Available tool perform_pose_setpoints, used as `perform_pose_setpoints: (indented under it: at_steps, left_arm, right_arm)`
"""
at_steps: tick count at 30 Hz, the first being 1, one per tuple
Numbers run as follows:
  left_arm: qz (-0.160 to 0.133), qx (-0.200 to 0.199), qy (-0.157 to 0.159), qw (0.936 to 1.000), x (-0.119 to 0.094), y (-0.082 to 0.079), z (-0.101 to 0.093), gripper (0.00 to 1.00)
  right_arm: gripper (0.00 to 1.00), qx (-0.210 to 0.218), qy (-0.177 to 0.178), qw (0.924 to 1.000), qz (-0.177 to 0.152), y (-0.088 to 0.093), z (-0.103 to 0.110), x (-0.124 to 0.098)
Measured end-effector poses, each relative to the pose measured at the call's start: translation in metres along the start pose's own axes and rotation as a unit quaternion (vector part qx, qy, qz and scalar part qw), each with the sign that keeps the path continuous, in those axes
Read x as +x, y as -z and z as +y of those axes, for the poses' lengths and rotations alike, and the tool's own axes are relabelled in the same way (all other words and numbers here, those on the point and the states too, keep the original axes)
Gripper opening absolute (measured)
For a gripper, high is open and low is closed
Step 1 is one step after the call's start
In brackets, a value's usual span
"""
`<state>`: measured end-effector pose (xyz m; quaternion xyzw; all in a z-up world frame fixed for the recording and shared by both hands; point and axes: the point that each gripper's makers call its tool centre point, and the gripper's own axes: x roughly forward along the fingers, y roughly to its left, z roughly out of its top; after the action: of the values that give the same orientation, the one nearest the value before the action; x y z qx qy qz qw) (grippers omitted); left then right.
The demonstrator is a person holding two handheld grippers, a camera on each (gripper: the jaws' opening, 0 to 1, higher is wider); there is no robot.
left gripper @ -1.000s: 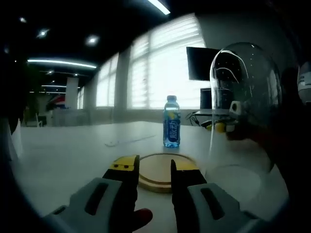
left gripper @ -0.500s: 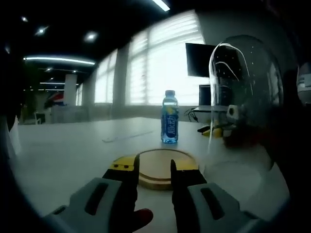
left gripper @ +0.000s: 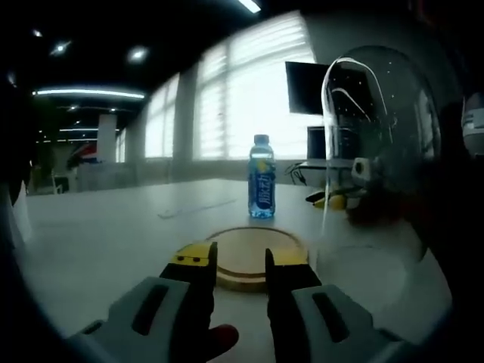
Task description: Open the cover put in the Mizone put the cover back on
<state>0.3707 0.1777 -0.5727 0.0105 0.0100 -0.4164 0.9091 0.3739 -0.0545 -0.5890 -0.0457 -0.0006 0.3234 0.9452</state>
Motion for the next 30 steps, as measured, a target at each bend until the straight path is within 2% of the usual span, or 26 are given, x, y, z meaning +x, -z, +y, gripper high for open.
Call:
perform_pose_setpoints:
  at_steps: [8,14,30]
  left_arm:
    - [0.006,0.001,0.001,1.0,0.001,0.002,-0.001,0.2]
    - [-0.006,-0.006,-0.002,1.0,-0.001,-0.003,0.001,0.2]
    - [-0.003,-0.006,-0.006,1.0,0.0,-0.002,0.003,0.2]
  right_arm:
    - [0.17,0.002,0.0,1.0,0.003,0.001,0.0,0.0]
    - [0.18,0.004,-0.001,1.0,0.002,0.0,0.003,0.001]
    - [0.18,0.01,0.039,0.9992,-0.003,-0.002,-0.015,-0.003]
